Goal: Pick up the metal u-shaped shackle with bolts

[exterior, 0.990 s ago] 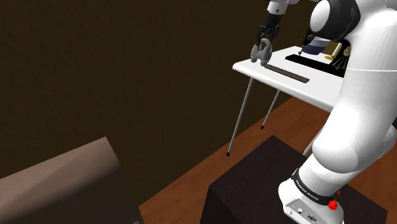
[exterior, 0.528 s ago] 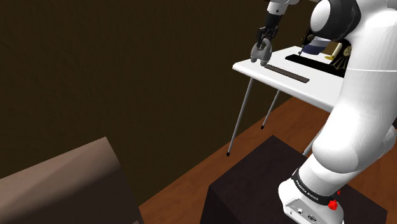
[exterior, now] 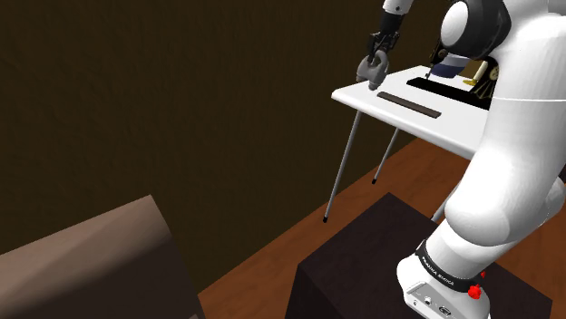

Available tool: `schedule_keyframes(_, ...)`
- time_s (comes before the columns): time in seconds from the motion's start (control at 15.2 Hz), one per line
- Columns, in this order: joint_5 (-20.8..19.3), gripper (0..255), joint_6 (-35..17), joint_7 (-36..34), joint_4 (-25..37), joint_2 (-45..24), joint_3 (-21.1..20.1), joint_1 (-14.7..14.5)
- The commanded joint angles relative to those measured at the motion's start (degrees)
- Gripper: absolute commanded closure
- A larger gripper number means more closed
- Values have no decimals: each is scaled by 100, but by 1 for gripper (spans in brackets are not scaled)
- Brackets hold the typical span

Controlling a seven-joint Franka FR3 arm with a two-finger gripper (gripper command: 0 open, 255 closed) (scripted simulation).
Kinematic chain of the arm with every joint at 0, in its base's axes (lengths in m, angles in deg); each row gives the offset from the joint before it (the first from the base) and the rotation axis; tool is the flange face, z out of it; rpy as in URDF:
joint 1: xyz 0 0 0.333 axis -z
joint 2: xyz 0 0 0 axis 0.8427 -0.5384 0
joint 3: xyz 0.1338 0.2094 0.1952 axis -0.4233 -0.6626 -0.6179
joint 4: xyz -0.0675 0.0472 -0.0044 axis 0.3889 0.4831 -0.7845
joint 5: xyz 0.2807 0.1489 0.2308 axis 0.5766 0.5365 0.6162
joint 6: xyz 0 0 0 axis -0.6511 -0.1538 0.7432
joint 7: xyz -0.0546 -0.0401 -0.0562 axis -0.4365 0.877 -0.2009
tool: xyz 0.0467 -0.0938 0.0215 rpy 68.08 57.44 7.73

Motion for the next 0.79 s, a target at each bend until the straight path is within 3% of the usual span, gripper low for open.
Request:
schedule_keyframes(0.0, 19, 255, 180, 3, 220, -40, 4, 38)
schedule_keyframes(0.59, 191, 255, 1090, -1, 1480, -404, -4, 298)
schedule_keyframes(0.73, 194, 255, 1106, -1, 1505, -412, -5, 305)
